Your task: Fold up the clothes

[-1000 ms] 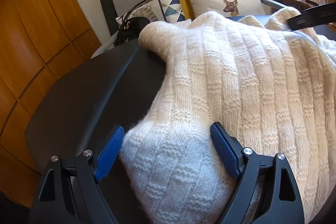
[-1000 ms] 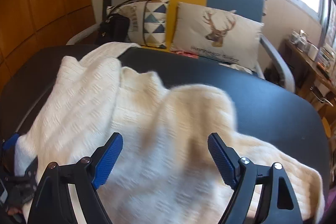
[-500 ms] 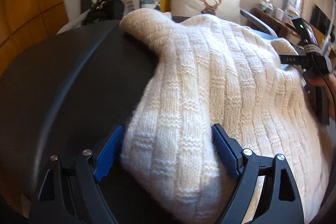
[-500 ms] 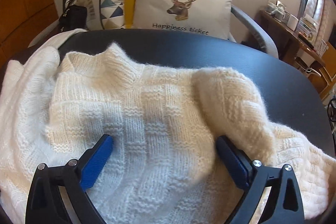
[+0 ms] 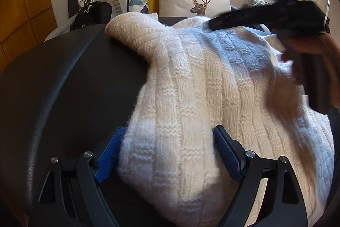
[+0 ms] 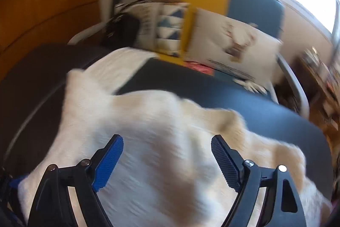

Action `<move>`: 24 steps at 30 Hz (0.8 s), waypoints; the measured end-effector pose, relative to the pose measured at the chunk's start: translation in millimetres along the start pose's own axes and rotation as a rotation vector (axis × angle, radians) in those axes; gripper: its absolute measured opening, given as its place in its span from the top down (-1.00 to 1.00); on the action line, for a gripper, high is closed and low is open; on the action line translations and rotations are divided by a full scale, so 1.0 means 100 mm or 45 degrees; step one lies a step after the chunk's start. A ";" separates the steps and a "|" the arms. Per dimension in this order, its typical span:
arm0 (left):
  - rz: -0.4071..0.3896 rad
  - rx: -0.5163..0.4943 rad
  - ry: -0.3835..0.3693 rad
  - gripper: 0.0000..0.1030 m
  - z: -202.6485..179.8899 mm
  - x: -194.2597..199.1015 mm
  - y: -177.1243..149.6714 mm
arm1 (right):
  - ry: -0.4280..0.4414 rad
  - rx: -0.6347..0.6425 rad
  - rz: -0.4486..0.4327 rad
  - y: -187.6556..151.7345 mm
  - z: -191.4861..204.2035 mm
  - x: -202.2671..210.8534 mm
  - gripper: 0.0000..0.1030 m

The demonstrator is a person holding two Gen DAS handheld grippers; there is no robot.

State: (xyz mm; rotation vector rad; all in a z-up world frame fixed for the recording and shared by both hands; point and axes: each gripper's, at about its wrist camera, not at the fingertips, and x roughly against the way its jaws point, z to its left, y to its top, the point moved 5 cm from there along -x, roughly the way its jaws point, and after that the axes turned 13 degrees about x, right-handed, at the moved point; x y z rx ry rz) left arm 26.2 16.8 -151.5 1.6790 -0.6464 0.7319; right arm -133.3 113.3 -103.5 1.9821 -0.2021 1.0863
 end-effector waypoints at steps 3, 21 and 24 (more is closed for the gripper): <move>-0.019 0.023 -0.018 -0.69 0.08 0.07 0.01 | -0.010 0.121 0.082 -0.05 0.26 -0.34 -0.71; -0.162 0.073 0.126 -0.69 0.39 -0.39 1.38 | -0.026 -0.321 0.123 -1.06 -0.94 -0.24 -0.99; -0.124 0.165 0.068 -0.69 0.44 -0.64 1.75 | -0.044 -0.308 0.122 -1.07 -0.91 -0.21 -0.99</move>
